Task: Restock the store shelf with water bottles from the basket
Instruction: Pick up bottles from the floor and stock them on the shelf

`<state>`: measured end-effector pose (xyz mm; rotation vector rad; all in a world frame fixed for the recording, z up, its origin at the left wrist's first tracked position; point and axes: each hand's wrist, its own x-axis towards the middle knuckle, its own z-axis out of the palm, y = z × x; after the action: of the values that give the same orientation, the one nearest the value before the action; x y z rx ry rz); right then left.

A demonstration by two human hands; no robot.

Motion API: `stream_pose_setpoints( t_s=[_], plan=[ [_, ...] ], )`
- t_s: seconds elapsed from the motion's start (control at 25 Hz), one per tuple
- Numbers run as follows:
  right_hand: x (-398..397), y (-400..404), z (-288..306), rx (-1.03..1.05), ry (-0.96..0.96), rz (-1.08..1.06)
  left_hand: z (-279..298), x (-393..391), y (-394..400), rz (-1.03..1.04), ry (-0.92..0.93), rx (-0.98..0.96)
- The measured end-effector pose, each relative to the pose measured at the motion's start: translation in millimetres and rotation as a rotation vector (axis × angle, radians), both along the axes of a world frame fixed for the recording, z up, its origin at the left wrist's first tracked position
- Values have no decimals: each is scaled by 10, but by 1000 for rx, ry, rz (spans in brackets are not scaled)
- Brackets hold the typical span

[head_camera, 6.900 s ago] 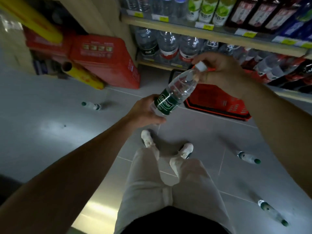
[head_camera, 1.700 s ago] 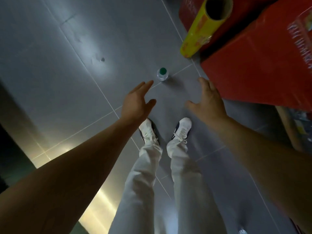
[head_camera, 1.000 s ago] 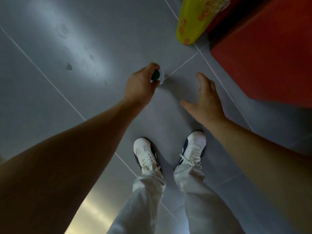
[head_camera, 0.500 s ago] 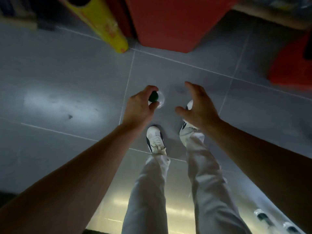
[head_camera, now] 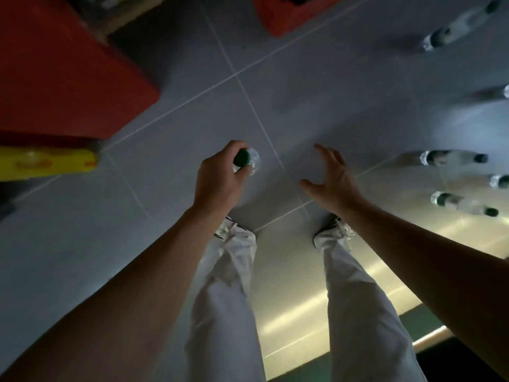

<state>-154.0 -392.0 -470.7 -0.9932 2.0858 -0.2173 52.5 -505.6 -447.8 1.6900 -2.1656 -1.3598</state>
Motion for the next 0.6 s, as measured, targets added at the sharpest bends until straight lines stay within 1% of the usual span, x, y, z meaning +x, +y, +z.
stream_pose_setpoints(
  t_s=[0.24, 0.32, 0.48, 0.6],
  plan=[
    [-1534, 1256, -20, -23, -40, -328, -7, -1838, 802, -272, -68, -29],
    [-2053, 1756, 15, -22, -13, -437, -9, -2510, 1108, -357, -84, -21],
    [-2826, 2507, -23, -1, 9, -625, -84, -3661, 1536, -530, -70, -37],
    [-3285, 2901, -122, 6, 18, -753, -192, -4488, 1761, -708, -58, -41]
  ],
)
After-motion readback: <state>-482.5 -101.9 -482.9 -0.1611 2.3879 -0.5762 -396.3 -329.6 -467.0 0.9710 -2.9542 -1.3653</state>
